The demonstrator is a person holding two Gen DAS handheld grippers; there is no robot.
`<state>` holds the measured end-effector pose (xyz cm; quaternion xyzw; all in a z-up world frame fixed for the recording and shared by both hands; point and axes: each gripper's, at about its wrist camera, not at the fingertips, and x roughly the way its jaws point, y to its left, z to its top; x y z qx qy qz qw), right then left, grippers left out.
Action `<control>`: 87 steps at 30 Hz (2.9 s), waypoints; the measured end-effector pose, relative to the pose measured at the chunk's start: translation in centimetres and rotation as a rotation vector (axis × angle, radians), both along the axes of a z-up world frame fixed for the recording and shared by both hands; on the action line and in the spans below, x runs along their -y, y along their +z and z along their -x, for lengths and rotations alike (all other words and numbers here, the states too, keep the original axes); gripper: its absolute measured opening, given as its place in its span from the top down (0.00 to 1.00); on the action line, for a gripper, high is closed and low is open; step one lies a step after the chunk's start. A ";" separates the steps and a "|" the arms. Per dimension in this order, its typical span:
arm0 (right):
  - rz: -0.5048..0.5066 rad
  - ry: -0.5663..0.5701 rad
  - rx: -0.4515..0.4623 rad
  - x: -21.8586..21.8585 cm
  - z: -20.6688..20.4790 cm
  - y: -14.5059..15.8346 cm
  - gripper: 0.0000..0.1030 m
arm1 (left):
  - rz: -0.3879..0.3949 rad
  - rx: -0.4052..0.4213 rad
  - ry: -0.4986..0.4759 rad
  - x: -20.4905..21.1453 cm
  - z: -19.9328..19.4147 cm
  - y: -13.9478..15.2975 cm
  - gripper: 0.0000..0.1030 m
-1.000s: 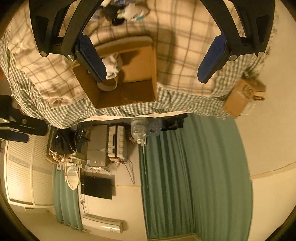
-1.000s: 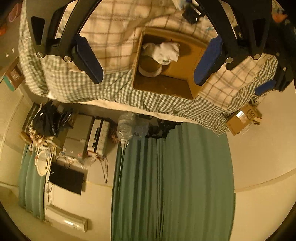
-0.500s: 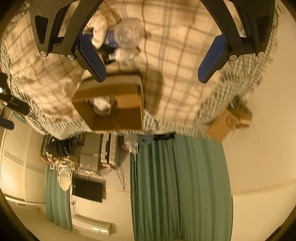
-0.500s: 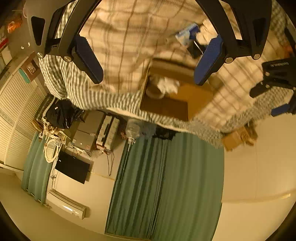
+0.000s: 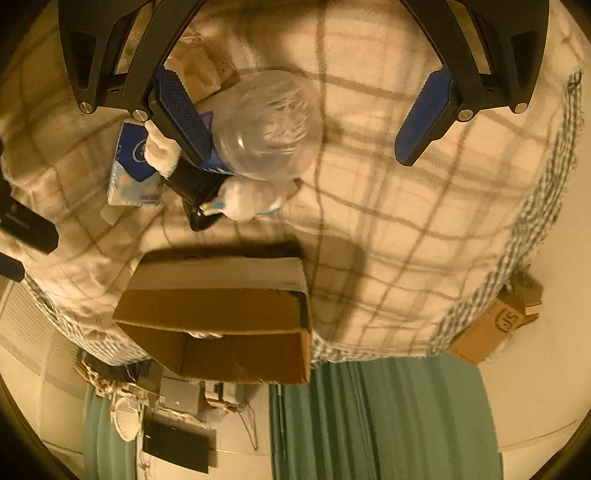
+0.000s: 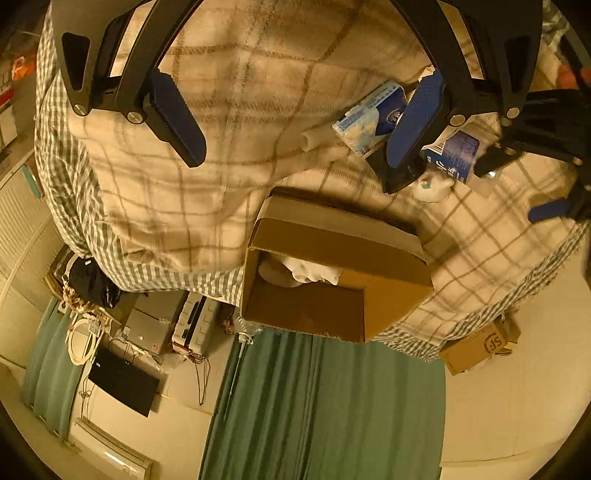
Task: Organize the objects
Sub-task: 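Grasp the clear plastic cotton-swab container with the left tool, then grasp the white cloth with the right tool while the left tool holds the container, then lower the container and cloth into the cardboard box and open both tools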
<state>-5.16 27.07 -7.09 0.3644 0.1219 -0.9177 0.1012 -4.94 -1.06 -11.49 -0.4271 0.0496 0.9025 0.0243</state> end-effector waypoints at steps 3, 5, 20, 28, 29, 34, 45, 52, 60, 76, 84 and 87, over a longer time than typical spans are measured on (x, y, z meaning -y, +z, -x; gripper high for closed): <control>0.006 -0.002 0.010 -0.1 0.0 -0.3 0.04 | -0.014 0.017 -0.034 -0.5 0.5 -0.8 0.01; 0.002 0.000 0.013 0.1 -0.1 -0.3 0.04 | -0.053 0.062 -0.072 -0.9 1.1 -1.7 0.01; 0.023 0.049 0.033 1.8 -1.5 -0.1 0.04 | -0.102 -0.128 -0.072 0.8 -3.2 4.8 0.26; 0.003 0.192 0.182 6.6 -1.9 -3.6 0.04 | 0.016 -0.196 0.012 3.1 -4.5 5.7 0.26; -0.012 0.205 0.200 7.1 -1.9 -4.2 0.05 | 0.011 -0.192 0.011 3.2 -4.6 5.4 0.26; -0.100 0.286 0.285 9.8 -2.3 -7.2 0.22 | -0.012 -0.173 0.016 3.8 -4.7 4.5 0.27; -0.068 0.311 0.292 9.0 -2.9 -6.9 0.91 | -0.050 -0.158 -0.004 3.9 -5.3 4.6 0.27; 0.058 0.278 0.154 5.5 -3.4 -0.2 0.93 | -0.066 -0.190 -0.021 3.2 -5.8 7.5 0.28; 0.070 0.231 -0.037 3.0 0.6 8.9 0.93 | -0.036 -0.334 -0.077 0.5 -2.1 13.8 0.30; 0.055 0.165 -0.021 4.0 16.9 8.4 0.93 | -0.070 -0.270 -0.114 -3.0 13.3 9.7 0.31; 0.068 0.115 0.038 3.5 20.5 2.7 0.89 | -0.052 -0.290 -0.156 -3.8 14.7 6.4 0.30; 0.080 0.095 0.024 2.7 20.3 3.0 0.59 | -0.028 -0.308 -0.153 -4.0 14.5 7.1 0.07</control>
